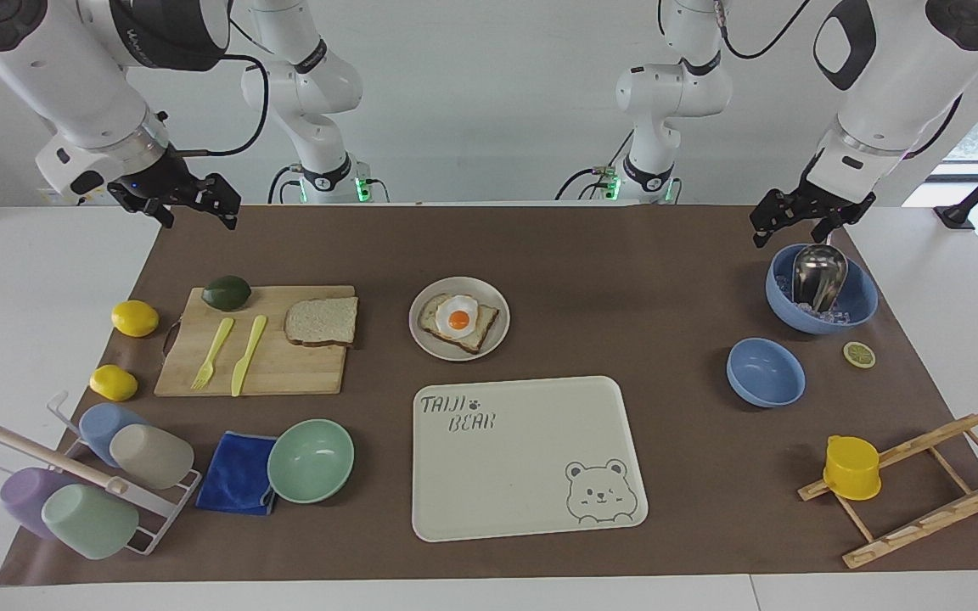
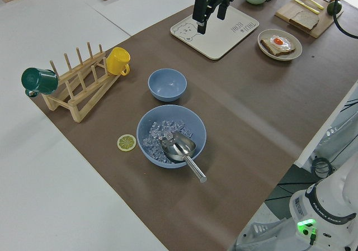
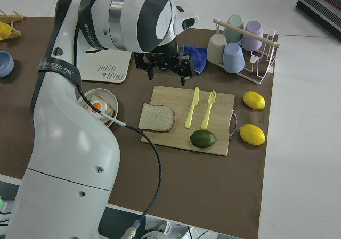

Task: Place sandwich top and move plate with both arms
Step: 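Reach the right gripper toward the bread slice on the cutting board, then grasp the bread slice with the right gripper and lift it, then carry the bread slice over the plate and lower onto the egg toast, then release the bread with the right gripper while the left gripper approaches the plate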

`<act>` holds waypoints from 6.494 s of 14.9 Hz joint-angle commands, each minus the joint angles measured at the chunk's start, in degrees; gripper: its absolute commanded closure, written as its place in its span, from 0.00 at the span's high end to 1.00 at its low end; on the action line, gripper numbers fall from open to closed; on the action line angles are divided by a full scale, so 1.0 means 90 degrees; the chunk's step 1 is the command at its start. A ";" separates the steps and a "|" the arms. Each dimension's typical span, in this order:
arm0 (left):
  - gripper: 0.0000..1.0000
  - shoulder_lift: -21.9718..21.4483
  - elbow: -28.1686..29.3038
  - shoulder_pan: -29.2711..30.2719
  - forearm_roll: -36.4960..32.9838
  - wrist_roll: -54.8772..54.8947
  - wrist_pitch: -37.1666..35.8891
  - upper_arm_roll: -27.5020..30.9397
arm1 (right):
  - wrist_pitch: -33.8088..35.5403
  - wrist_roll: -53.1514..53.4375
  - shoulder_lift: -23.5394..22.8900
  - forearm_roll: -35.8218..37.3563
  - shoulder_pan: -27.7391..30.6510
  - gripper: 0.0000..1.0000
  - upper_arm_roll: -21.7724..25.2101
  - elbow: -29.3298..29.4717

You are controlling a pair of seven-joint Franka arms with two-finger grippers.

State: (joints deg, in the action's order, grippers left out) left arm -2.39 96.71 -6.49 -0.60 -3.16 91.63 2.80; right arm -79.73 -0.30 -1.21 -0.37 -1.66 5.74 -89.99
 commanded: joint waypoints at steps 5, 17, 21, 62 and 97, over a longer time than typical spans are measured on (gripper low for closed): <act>1.00 -0.0056 -0.0003 0.0047 -0.0021 0.0028 -0.0064 -0.0028 | -0.0038 -0.0074 0.0007 -0.0027 0.0126 1.00 -0.0101 0.0019; 1.00 -0.0056 -0.0003 0.0047 -0.0021 0.0028 -0.0064 -0.0028 | -0.0720 0.1007 -0.0655 0.0969 -0.1767 1.00 -0.0100 -0.0489; 1.00 -0.0057 -0.0003 0.0047 -0.0021 0.0028 -0.0064 -0.0028 | -0.2591 0.1799 -0.0589 0.1144 -0.2032 1.00 -0.0100 -0.2097; 1.00 -0.0056 -0.0003 0.0047 -0.0021 0.0028 -0.0064 -0.0028 | -0.1563 0.3090 -0.1554 0.2531 -0.3692 0.00 -0.0578 -0.1079; 1.00 -0.0603 0.1274 -0.0041 0.0583 0.0009 0.0716 -0.0038 | -0.4296 0.4049 -0.1430 0.0266 -0.2992 1.00 -0.1292 -0.1359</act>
State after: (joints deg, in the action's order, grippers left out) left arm -4.84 102.53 -6.49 3.00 -3.16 94.01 2.61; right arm -119.48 37.68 -16.79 3.68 -33.36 -5.36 -102.57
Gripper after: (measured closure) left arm 0.000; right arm 0.128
